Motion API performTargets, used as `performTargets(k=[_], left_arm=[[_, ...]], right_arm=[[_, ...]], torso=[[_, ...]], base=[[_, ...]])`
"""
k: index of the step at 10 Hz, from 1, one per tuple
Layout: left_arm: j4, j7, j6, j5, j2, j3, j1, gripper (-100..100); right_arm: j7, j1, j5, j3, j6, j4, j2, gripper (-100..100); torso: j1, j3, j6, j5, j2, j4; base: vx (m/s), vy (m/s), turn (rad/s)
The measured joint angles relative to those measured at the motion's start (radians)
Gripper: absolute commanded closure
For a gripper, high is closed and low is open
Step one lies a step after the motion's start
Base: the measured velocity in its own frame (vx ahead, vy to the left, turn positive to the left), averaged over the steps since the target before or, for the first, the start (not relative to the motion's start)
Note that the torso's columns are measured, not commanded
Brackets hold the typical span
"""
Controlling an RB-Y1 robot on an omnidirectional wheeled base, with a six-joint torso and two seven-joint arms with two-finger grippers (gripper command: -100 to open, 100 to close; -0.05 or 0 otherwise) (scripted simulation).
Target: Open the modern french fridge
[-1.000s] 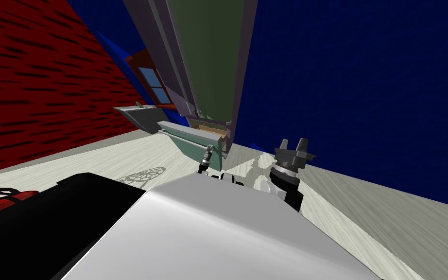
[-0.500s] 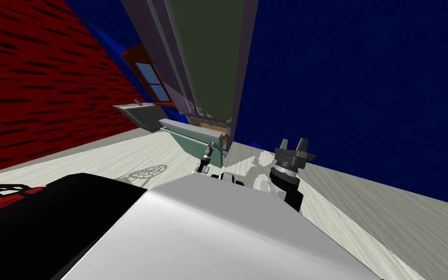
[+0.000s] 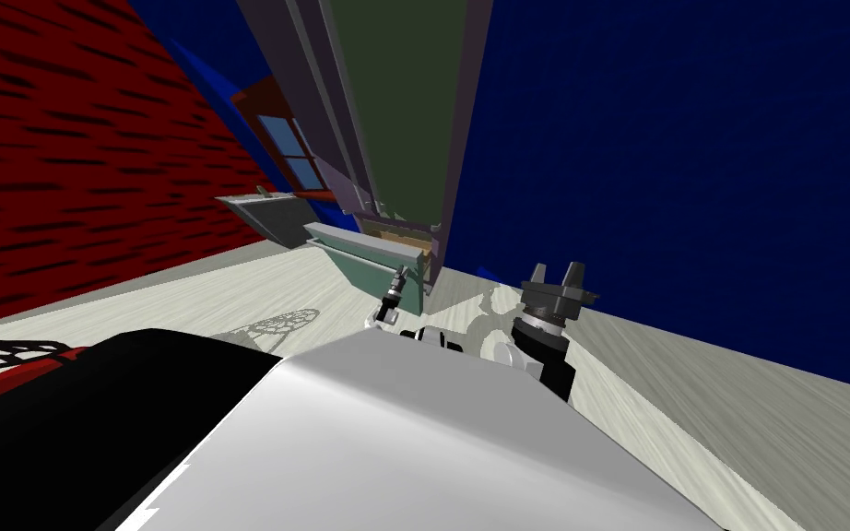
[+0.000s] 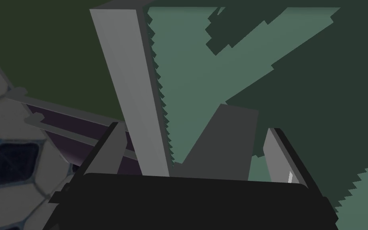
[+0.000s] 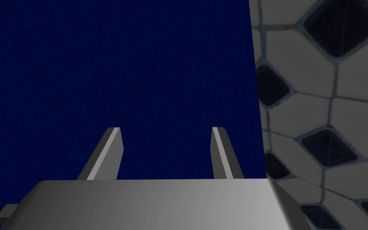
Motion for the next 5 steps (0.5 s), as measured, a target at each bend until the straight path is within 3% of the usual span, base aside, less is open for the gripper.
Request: performTargets(k=[5], left_arm=[[0.011,0.001,0.010,0.000,0.001,0.000,0.011,0]], right_arm=[[0.000,0.000,0.000,0.000,0.000,0.000,0.000,0]], torso=[[0.004,-0.005,0.001,0.004,-0.009,-0.009]], base=[[0.000,0.000,0.000]])
